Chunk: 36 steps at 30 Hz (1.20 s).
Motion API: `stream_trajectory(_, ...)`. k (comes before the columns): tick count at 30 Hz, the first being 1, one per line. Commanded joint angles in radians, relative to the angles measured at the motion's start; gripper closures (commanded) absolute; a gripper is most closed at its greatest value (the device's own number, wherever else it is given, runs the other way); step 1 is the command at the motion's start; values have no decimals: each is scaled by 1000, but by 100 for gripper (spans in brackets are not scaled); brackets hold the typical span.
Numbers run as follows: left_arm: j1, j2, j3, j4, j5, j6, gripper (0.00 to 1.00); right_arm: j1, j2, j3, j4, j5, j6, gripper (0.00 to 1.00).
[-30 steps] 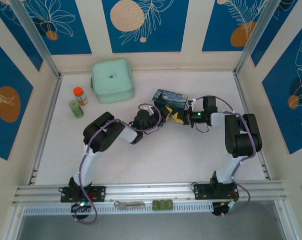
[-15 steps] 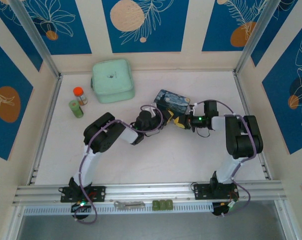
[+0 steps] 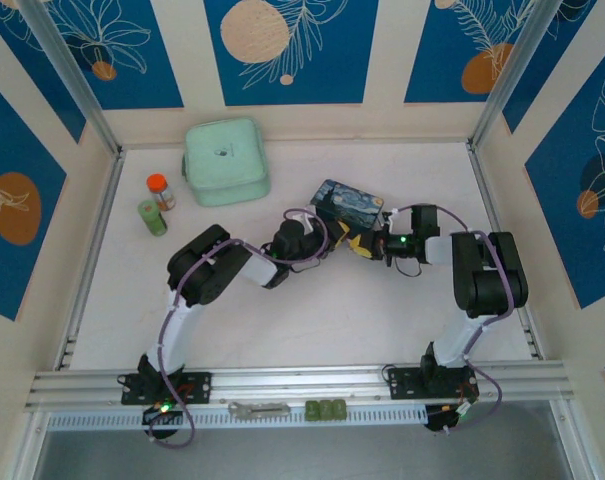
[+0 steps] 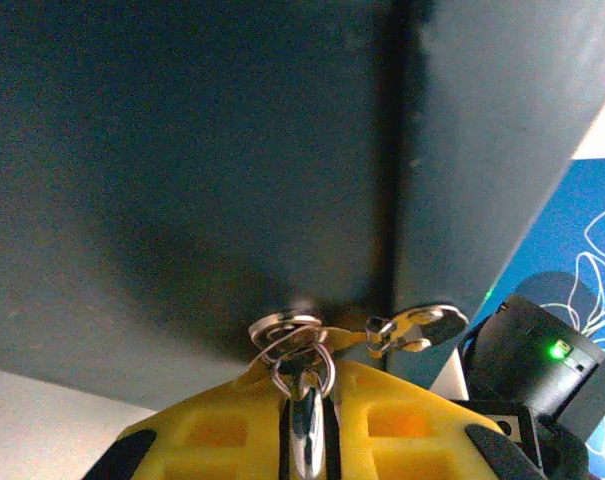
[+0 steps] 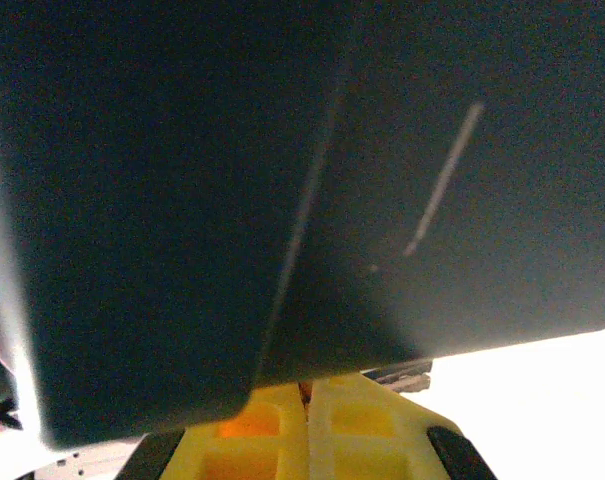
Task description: Unlock the padlock with the key
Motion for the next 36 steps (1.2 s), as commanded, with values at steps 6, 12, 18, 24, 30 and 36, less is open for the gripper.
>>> stream_trajectory(6, -4, 9, -22, 141, 42, -51, 100, 92, 6, 17, 49, 279, 236, 100)
stream_trajectory(12, -8, -27, -43, 153, 45, -50, 100, 95, 9, 25, 57, 374, 281, 100)
stream_trajectory(18, -10, -28, -44, 194, 47, -85, 100, 93, -30, 12, 89, 437, 297, 97)
stream_trajectory(24, -16, -41, -43, 179, 67, -90, 100, 105, -36, 20, 195, 464, 275, 100)
stream_trajectory(30, -25, -26, -28, 186, 76, -101, 100, 153, 26, 107, 214, 386, 224, 100)
stream_trajectory(36, -32, -17, -8, 193, 83, -101, 100, 191, 108, 189, 229, 301, 304, 100)
